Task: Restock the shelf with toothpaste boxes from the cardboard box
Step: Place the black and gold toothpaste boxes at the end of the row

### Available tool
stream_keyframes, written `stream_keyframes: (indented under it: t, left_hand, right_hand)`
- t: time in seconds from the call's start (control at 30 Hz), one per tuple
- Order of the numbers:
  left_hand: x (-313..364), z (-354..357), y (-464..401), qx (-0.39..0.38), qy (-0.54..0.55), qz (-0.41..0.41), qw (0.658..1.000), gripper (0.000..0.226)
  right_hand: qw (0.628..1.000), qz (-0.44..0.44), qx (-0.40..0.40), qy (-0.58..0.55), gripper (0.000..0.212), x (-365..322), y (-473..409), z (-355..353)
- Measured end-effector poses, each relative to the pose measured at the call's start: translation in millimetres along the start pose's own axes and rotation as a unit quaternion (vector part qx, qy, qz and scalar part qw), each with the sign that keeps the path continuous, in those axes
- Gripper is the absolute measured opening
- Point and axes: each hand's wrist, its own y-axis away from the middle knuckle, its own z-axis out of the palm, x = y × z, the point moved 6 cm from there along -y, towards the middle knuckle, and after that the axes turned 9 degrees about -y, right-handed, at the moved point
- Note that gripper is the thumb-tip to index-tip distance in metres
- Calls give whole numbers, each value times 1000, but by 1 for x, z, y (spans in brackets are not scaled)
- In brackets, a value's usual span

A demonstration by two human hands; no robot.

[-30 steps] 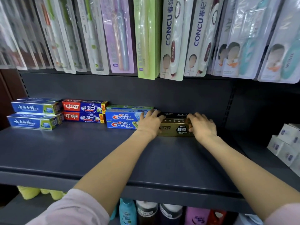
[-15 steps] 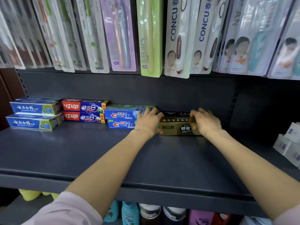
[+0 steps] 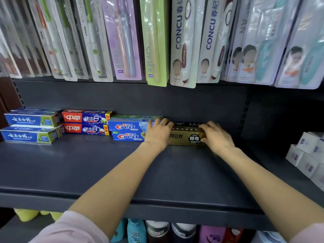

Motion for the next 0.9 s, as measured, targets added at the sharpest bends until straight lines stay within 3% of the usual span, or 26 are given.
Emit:
stream_keyframes:
  t: [0.23, 0.5, 0.63, 0.77, 0.9]
  left_hand:
    - [42, -31, 28, 31, 69, 32, 997, 39]
    - [100, -73, 121, 18, 291, 42, 956, 11]
    - [128, -63, 175, -43, 306, 54, 950, 13]
    - [152, -33, 206, -172, 284, 97, 938, 12]
    - [167, -5, 222, -237, 272, 79, 929, 20]
  right_hand:
    - [989, -15, 24, -145, 36, 6, 54, -36]
    - [962, -3, 17, -274, 17, 13, 164, -66]
    - [957, -2, -43, -286, 13, 18, 221, -58]
    - [970, 8, -112, -216, 19, 29, 257, -31]
    - [966, 56, -164, -190, 23, 52, 280, 1]
